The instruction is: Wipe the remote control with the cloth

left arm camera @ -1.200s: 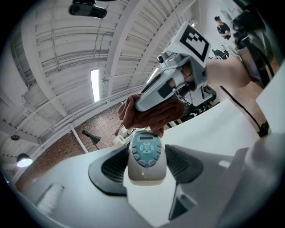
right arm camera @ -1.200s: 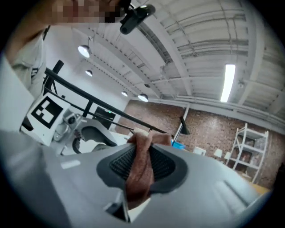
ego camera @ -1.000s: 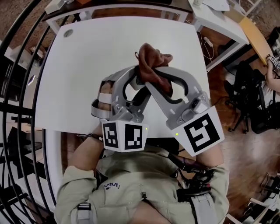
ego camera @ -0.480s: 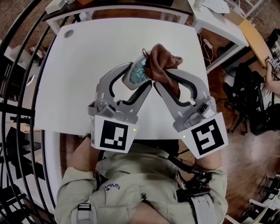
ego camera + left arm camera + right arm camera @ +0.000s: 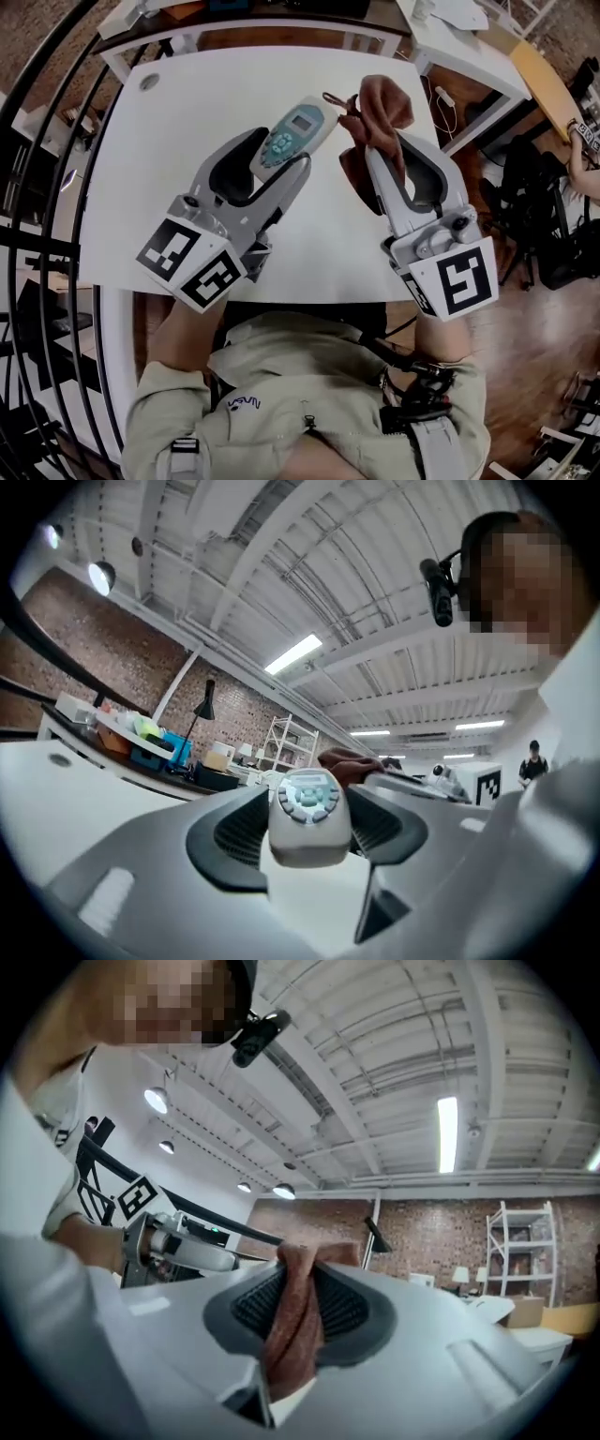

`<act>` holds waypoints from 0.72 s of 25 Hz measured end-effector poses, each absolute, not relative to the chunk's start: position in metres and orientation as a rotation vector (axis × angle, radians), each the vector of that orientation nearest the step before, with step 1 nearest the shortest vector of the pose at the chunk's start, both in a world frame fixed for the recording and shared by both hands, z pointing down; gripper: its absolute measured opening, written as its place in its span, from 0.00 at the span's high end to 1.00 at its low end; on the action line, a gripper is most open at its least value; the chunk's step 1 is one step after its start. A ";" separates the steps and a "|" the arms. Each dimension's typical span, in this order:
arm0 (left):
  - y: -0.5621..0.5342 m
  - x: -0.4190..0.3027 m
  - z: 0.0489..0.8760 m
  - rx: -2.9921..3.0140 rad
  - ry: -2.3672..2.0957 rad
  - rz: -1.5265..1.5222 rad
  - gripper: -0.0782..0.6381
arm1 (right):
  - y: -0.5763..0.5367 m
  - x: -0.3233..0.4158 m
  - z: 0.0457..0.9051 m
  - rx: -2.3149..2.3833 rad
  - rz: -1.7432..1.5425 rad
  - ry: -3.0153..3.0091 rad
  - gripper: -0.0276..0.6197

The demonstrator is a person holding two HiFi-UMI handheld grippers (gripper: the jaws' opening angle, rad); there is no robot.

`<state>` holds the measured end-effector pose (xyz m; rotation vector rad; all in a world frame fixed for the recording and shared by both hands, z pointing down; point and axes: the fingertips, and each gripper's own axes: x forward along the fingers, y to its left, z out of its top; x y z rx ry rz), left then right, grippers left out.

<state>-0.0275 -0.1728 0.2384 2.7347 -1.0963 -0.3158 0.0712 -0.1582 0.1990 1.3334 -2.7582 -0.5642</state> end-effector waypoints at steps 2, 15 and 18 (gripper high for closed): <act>-0.173 -0.027 0.236 2.687 -1.042 -0.362 0.51 | -0.156 0.055 0.205 1.271 -0.575 -2.782 0.83; -0.161 -0.023 0.211 2.586 -0.806 -0.544 0.51 | -0.139 0.034 0.228 1.061 -0.555 -2.833 0.83; -0.151 -0.015 0.209 2.589 -0.733 -0.543 0.51 | -0.162 0.056 0.199 1.250 -0.593 -2.833 0.83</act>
